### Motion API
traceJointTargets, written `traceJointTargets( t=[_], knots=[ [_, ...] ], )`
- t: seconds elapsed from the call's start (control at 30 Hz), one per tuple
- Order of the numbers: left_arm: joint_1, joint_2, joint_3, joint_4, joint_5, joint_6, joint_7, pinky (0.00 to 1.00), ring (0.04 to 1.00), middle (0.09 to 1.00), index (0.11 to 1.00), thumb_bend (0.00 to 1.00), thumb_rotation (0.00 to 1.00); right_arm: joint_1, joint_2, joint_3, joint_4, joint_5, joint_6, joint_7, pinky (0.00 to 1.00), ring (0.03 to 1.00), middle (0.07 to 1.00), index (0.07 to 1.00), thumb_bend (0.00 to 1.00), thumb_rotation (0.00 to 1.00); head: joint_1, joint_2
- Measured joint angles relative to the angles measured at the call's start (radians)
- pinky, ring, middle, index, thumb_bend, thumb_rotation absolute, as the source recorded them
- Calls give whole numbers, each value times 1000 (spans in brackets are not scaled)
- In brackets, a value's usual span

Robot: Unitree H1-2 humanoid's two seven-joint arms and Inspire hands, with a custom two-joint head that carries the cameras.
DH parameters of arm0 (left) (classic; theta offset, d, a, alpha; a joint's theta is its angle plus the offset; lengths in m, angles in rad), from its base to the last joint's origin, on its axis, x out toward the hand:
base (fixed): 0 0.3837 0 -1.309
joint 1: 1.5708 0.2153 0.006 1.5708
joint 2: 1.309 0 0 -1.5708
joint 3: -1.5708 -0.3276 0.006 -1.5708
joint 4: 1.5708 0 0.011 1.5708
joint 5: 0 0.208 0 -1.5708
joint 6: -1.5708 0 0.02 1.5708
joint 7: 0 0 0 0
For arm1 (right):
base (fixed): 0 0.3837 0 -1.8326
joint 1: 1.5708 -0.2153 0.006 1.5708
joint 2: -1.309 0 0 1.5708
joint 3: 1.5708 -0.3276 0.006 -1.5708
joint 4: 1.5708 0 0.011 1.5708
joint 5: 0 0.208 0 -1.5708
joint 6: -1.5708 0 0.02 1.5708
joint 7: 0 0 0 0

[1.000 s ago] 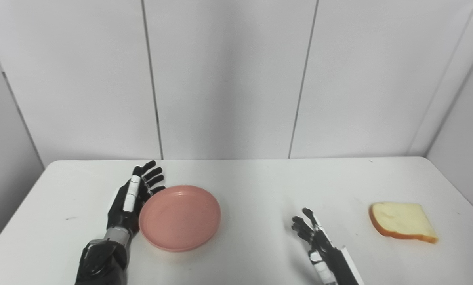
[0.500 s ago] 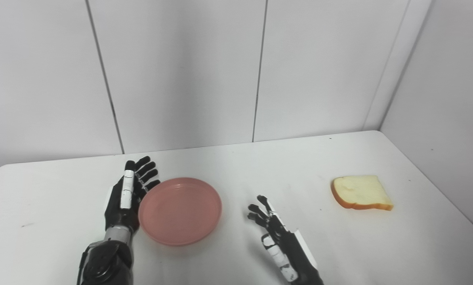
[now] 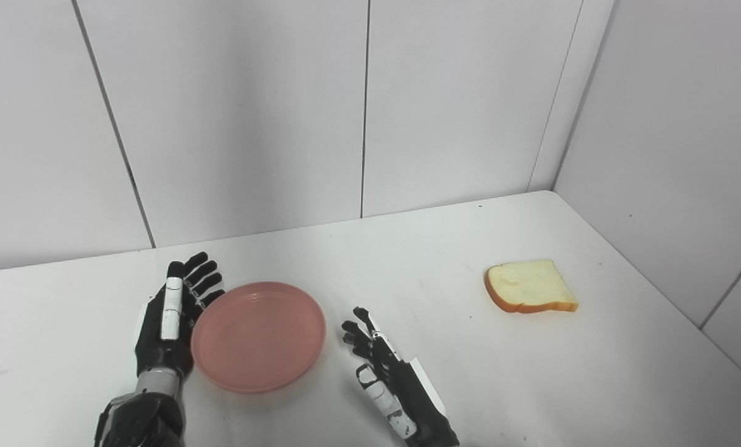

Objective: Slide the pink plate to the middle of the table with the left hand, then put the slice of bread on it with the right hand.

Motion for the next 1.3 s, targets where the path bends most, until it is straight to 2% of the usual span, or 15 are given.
traceJointTargets(
  t=[0.17, 0.3, 0.43, 0.5, 0.57, 0.67, 0.73, 0.83, 0.93, 1.07, 1.17, 1.23, 1.3],
  knots=[
    [4, -22, 3, -3, -21, 1, -15, 723, 767, 763, 720, 901, 819, 0, 2, 6, 0, -1, 0, -6, 917, 900, 914, 973, 730, 1000, -17, -2],
    [-2, -25, 2, 10, -20, -2, -23, 699, 752, 753, 707, 904, 823, 0, 2, 7, 2, -17, -2, -15, 906, 881, 906, 971, 768, 1000, -28, -6],
    [-20, -24, 2, 39, -20, -9, -26, 724, 779, 778, 708, 898, 821, 2, 1, 3, 1, -46, -37, -49, 900, 893, 916, 960, 792, 1000, -22, -8],
    [-24, -25, 1, 49, -20, -17, -34, 731, 790, 788, 719, 893, 830, 7, 0, -9, -16, -70, -45, -70, 921, 905, 915, 951, 806, 985, -19, -11],
    [-30, -24, -2, 67, -19, -34, -42, 723, 790, 784, 716, 898, 839, 11, -2, -25, -34, -92, -45, -88, 892, 895, 904, 926, 849, 957, -22, -14],
    [-40, -21, -1, 86, -17, -50, -44, 719, 786, 780, 716, 897, 835, 12, -20, -76, -86, -144, -45, -93, 895, 905, 916, 930, 857, 953, -25, -17],
    [-53, -17, 1, 111, -17, -60, -46, 715, 787, 782, 720, 886, 841, -1, -56, -108, -135, -174, -45, -94, 883, 898, 920, 938, 894, 951, -26, -22],
    [-64, -14, 4, 137, -17, -77, -46, 709, 786, 780, 717, 889, 839, -32, -151, -157, -173, -228, -40, -88, 899, 914, 941, 953, 940, 957, -26, -25],
    [-65, -15, 5, 145, -17, -85, -46, 716, 789, 781, 718, 888, 843, -71, -230, -209, -214, -229, 33, -53, 899, 926, 942, 952, 973, 908, -17, -29],
    [-67, -17, 1, 145, -16, -86, -47, 731, 806, 792, 726, 904, 849, -118, -312, -243, -251, -230, 101, -8, 868, 919, 940, 957, 999, 877, -14, -31],
    [-69, -17, -1, 148, -17, -86, -54, 746, 810, 793, 732, 900, 837, -139, -375, -264, -257, -241, 147, 33, 836, 899, 940, 947, 1000, 799, -18, -38],
    [-72, -17, 0, 154, -17, -86, -54, 746, 806, 791, 741, 887, 829, -147, -419, -281, -258, -257, 177, 57, 813, 891, 931, 936, 1000, 678, -18, -43],
    [-75, -17, 0, 162, -17, -89, -54, 747, 806, 791, 742, 884, 828, -156, -473, -297, -257, -273, 189, 76, 807, 891, 926, 935, 1000, 661, -17, -43]
  ],
)
